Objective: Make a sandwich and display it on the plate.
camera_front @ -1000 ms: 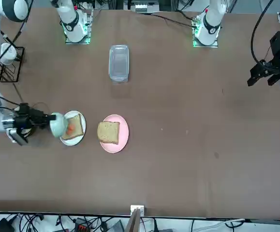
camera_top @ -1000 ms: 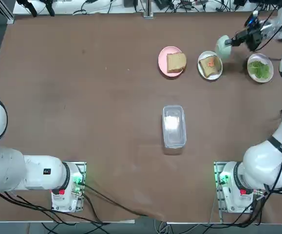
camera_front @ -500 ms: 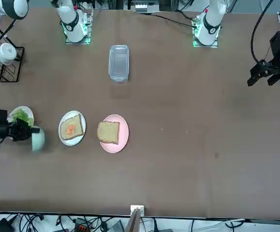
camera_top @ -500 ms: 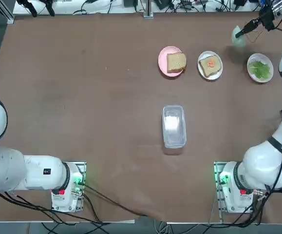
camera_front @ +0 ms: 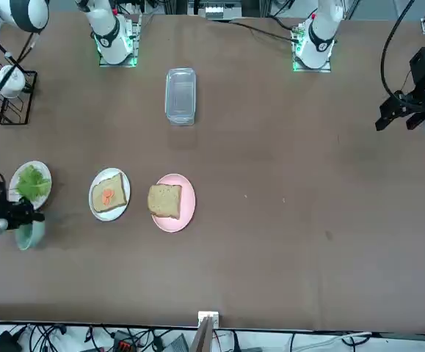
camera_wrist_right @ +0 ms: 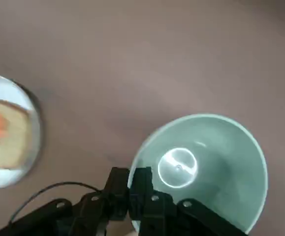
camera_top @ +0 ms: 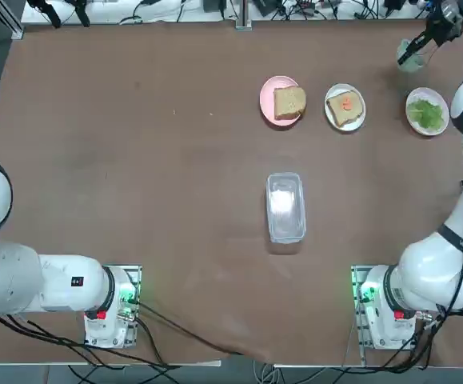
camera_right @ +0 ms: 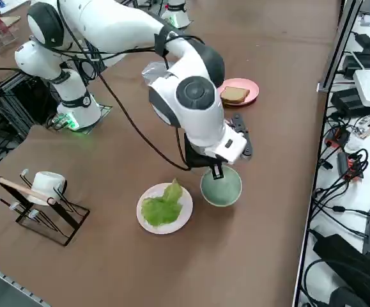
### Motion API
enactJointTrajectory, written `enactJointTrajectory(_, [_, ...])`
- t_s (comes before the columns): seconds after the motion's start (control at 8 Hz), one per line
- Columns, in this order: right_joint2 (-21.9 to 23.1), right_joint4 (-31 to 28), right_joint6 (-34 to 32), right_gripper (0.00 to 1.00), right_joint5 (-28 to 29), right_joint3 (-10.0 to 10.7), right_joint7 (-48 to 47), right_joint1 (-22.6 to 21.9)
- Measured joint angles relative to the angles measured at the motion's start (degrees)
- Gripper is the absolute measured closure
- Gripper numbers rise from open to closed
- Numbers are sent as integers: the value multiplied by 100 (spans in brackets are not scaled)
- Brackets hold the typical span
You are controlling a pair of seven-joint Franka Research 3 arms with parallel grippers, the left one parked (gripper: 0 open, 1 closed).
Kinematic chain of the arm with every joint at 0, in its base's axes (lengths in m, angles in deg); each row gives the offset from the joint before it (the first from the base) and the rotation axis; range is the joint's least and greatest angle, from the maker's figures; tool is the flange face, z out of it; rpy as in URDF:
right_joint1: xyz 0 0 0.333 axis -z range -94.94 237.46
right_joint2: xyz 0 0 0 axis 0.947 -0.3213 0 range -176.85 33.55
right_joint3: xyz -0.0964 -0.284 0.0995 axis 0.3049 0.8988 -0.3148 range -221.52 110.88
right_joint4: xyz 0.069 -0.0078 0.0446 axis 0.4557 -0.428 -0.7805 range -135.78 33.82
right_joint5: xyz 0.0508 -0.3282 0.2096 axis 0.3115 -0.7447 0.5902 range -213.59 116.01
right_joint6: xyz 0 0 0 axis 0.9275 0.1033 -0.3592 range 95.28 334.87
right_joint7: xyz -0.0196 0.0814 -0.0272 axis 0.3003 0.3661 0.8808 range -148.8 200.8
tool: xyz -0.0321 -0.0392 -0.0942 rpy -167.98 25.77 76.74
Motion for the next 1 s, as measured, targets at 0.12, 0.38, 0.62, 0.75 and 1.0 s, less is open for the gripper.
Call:
enactJointTrajectory(0.12, [-29, 0, 349, 97, -479, -1, -90, -26])
enactJointTrajectory(0.38, [-131, -11, 768, 97, -1092, 0, -350, -31])
enactJointTrajectory(0.62, [-257, -39, 1330, 97, -1269, 0, -726, -61])
enactJointTrajectory(0.75, [-339, -48, 1578, 97, -1305, 0, -999, -74])
enactJointTrajectory(1.0, [-491, -72, 1688, 97, -1306, 0, -1560, -82])
